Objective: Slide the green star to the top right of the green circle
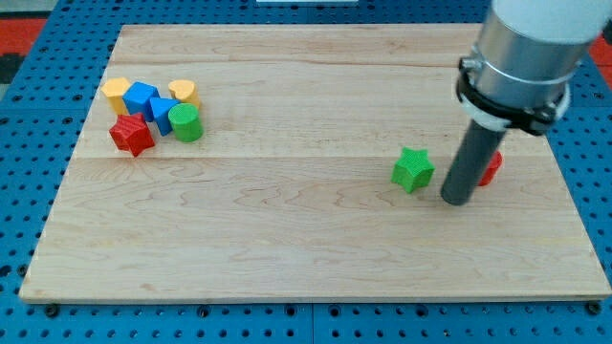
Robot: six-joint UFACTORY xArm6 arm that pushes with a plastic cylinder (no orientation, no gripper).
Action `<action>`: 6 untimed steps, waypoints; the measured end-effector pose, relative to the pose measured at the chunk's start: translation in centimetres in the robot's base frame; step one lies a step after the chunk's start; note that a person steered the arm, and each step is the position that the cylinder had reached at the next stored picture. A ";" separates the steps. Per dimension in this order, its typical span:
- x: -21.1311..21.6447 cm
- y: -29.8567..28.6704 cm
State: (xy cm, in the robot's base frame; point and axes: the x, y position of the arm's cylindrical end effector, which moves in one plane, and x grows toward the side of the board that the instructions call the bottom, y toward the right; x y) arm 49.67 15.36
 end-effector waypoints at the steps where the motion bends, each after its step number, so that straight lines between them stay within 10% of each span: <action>1: -4.0 -4.1; 3: -10.3 -21.7; 4: -6.2 -15.1; 6: -13.2 -15.0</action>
